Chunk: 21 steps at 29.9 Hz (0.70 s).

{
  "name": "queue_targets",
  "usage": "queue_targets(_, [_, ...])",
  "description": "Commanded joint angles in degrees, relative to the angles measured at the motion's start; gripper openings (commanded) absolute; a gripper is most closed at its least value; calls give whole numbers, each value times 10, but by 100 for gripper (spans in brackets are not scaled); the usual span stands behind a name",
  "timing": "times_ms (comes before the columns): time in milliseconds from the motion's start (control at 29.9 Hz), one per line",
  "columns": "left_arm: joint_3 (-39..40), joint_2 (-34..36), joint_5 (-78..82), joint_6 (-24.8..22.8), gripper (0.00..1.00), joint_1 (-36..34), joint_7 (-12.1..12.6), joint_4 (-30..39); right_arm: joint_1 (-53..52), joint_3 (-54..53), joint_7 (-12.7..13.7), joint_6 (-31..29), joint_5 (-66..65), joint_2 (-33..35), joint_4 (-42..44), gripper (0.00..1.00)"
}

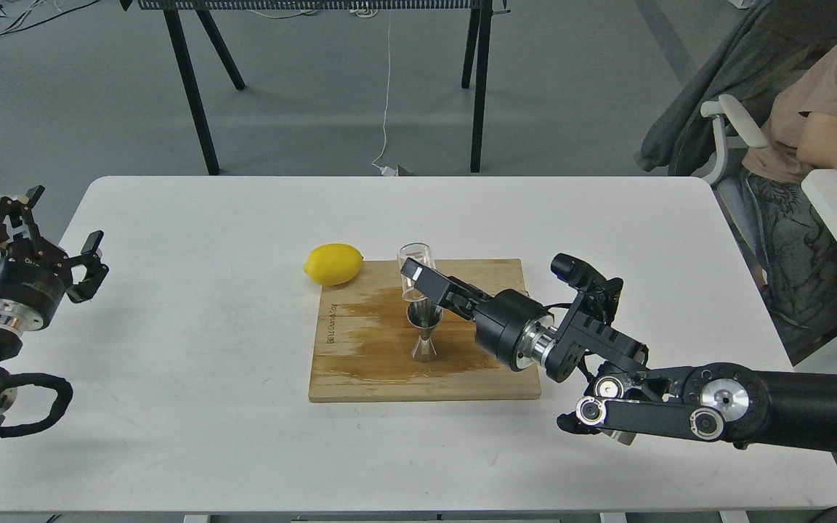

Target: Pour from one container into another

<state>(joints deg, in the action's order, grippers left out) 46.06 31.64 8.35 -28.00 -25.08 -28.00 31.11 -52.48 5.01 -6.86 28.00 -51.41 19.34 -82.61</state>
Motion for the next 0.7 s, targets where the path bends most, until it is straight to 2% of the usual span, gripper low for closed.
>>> queue_targets(0, [0, 0, 0, 0, 98, -1, 0, 0, 1, -7, 1, 0, 10, 4, -1, 39])
queue_targets(234, [0, 2, 0, 0, 98, -1, 0, 0, 30, -113, 2, 0, 73, 13, -8, 39])
queue_targets(668, [0, 0, 0, 0, 98, -1, 0, 0, 183, -466, 8, 0, 327, 6, -18, 39])
